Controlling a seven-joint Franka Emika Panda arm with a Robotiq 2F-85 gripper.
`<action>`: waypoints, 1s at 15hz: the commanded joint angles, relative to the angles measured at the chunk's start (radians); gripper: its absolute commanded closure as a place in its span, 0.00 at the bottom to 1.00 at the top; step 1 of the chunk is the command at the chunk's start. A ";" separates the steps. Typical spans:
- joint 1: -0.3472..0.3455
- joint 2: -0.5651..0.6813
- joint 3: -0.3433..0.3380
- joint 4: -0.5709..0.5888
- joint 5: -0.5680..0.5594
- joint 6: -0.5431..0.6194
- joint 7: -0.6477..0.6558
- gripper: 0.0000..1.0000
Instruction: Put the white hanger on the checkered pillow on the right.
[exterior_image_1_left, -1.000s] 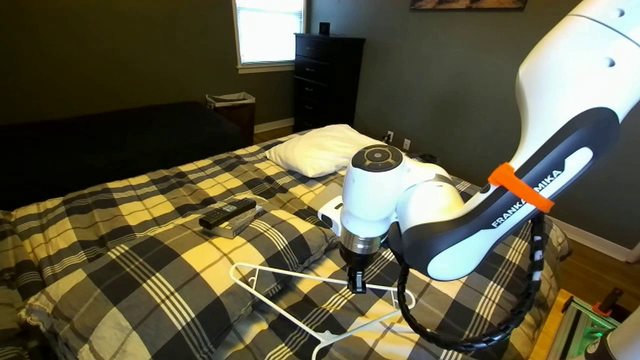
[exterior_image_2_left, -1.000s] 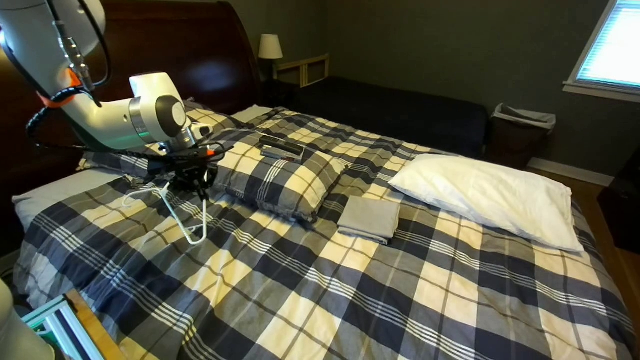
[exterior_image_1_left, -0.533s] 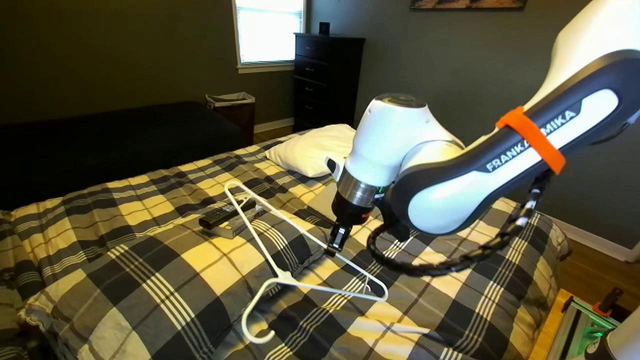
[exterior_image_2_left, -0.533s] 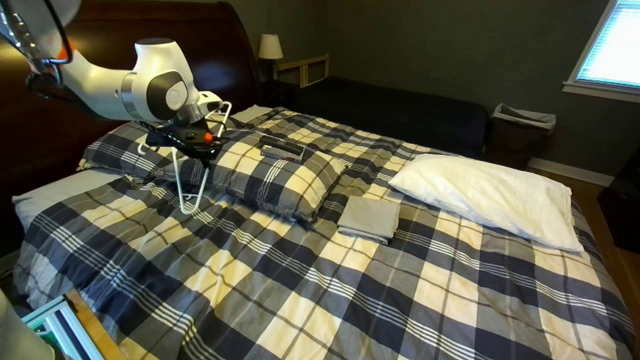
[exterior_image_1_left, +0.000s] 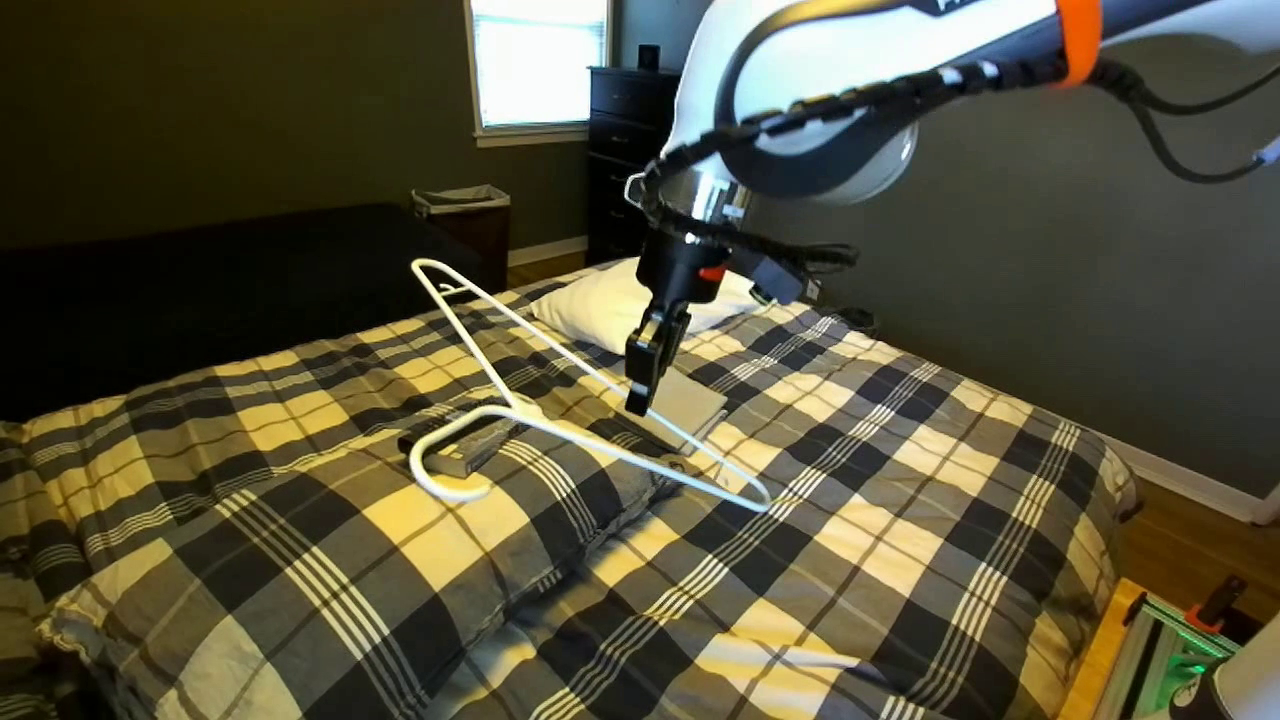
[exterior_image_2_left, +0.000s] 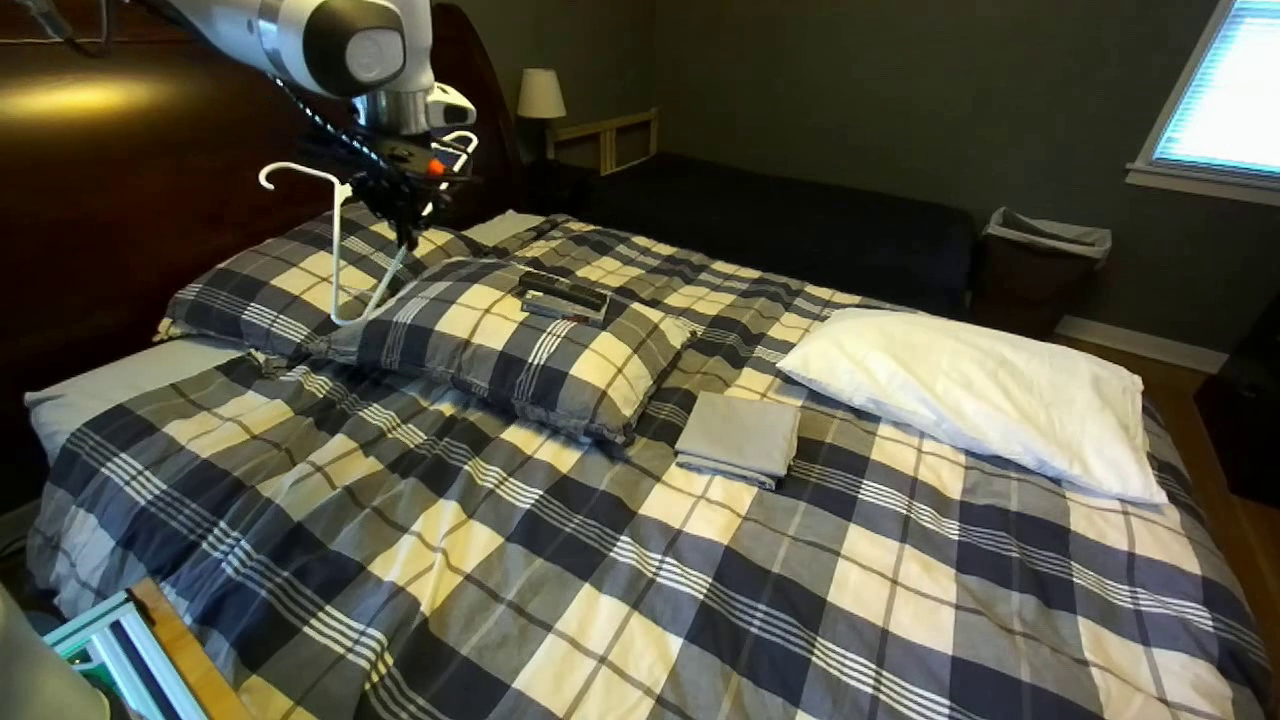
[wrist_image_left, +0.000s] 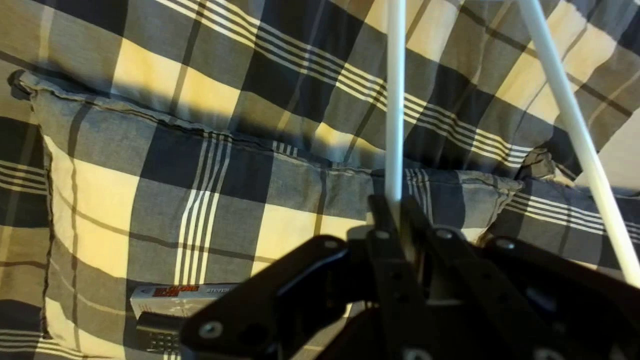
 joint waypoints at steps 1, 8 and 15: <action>-0.028 0.034 -0.017 0.090 0.042 -0.092 -0.064 0.98; -0.031 0.031 -0.011 0.087 0.013 -0.079 -0.040 0.91; -0.046 0.181 -0.021 0.348 -0.024 -0.192 -0.065 0.98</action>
